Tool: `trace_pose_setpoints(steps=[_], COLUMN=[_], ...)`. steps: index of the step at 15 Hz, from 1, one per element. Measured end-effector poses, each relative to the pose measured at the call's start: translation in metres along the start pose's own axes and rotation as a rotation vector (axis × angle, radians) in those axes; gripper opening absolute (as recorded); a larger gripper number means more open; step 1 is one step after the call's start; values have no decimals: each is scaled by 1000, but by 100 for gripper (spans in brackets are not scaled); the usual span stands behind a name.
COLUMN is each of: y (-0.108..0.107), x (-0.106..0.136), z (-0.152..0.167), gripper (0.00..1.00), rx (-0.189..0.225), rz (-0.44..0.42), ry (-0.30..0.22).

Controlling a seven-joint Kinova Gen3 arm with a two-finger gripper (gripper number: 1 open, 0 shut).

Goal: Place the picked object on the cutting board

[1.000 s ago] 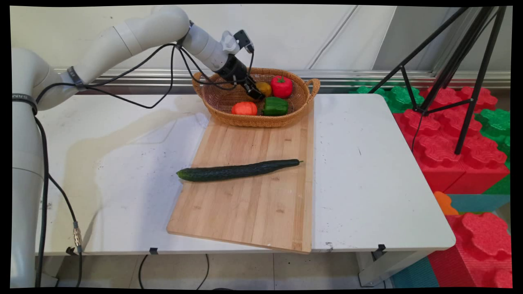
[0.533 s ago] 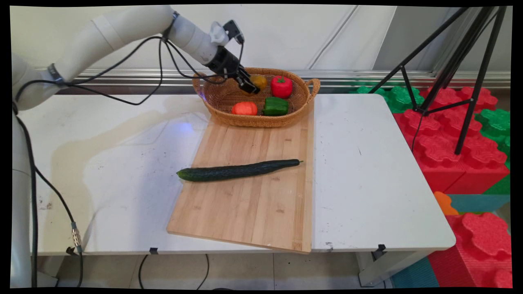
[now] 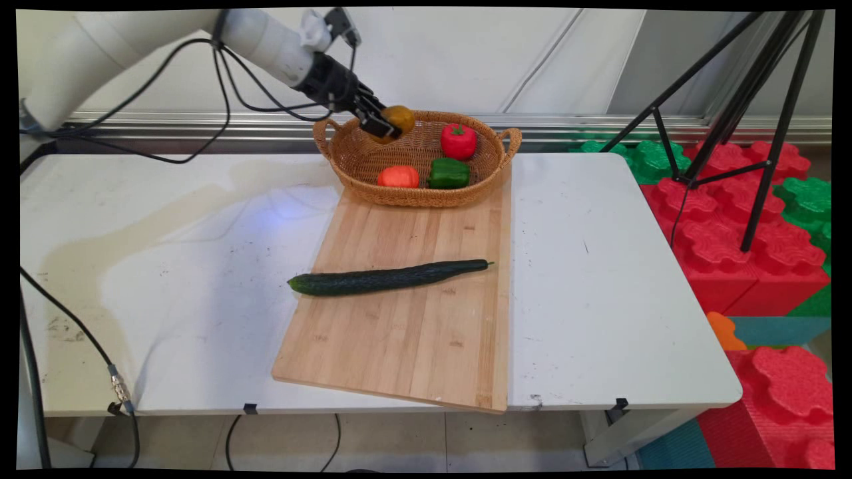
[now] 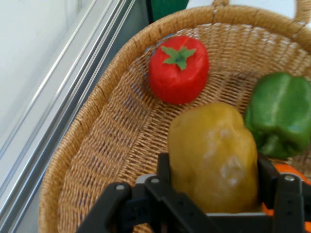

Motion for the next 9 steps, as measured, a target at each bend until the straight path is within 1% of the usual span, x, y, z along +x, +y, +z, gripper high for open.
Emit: trace_pose_setpoints(steps=[2, 5, 7, 9], y=[3, 10, 15, 24], x=[-2, -7, -10, -17], z=[-17, -51, -66, -86], gripper=[0, 0, 0, 0], rx=[-9, -31, -43, -65], rz=[-1, -5, -11, -22], ry=[13, 36, 42, 43])
